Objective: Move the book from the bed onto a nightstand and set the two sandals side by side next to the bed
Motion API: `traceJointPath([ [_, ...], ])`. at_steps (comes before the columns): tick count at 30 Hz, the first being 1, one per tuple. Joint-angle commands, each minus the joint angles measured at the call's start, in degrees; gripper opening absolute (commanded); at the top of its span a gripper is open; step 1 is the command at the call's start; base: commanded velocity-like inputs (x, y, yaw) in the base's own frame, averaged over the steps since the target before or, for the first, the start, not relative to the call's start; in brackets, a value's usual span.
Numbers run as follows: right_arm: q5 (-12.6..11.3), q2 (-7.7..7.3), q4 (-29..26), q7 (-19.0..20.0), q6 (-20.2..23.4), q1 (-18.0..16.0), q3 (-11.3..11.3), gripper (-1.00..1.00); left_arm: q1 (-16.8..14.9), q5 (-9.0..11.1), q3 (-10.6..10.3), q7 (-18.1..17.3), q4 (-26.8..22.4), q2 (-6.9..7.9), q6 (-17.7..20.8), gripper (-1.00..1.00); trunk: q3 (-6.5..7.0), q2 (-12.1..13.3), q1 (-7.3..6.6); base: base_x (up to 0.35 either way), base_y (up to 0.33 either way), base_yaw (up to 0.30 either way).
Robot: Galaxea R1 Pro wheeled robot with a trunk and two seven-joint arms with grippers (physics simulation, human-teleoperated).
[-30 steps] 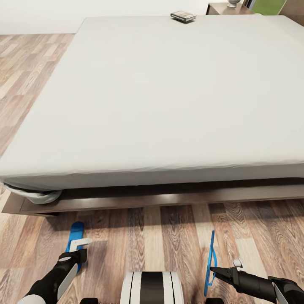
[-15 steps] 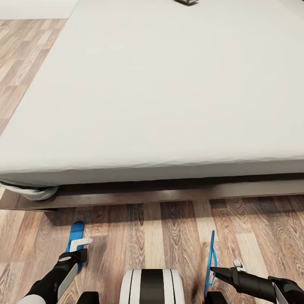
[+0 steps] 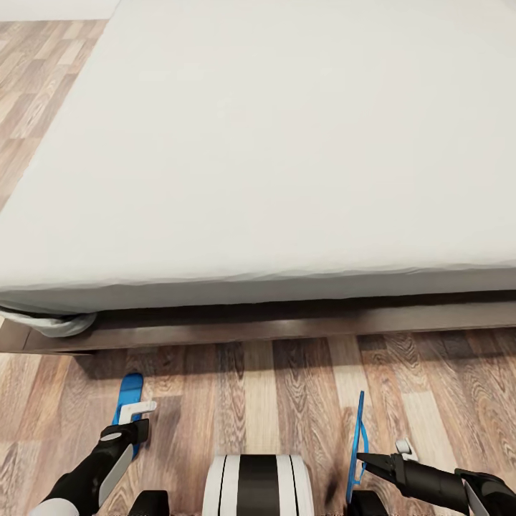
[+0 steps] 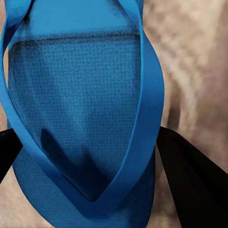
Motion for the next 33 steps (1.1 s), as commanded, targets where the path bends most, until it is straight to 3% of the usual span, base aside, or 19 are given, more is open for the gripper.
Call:
traceJointPath([
  [1, 0.00, 0.01, 0.00, 0.18, 0.60, -0.01, -0.13, -1.00, 0.09, 0.59, -0.54, -0.21, 0.82, 0.05, 0.09, -1.00, -0.04, 0.00, 0.04, 0.000, 0.000, 0.000],
  [20, 0.00, 0.01, -0.03, 0.18, 0.60, 0.00, -0.13, -1.00, 0.09, 0.59, -0.54, -0.21, 0.80, 0.03, 0.02, -1.00, -0.48, -0.03, 0.09, 0.000, 0.000, 0.000],
  [25, 0.00, 0.01, -0.02, 0.18, 0.60, -0.01, -0.11, -1.00, 0.09, 0.59, -0.54, -0.21, 0.80, 0.10, 0.02, -1.00, 0.63, 0.04, -0.04, 0.000, 0.000, 0.000],
  [33, 0.00, 0.01, -0.04, 0.18, 0.60, -0.01, -0.13, -1.00, 0.09, 0.59, -0.54, -0.21, 0.80, 0.11, 0.07, -1.00, 0.63, 0.04, -0.04, 0.000, 0.000, 0.000],
])
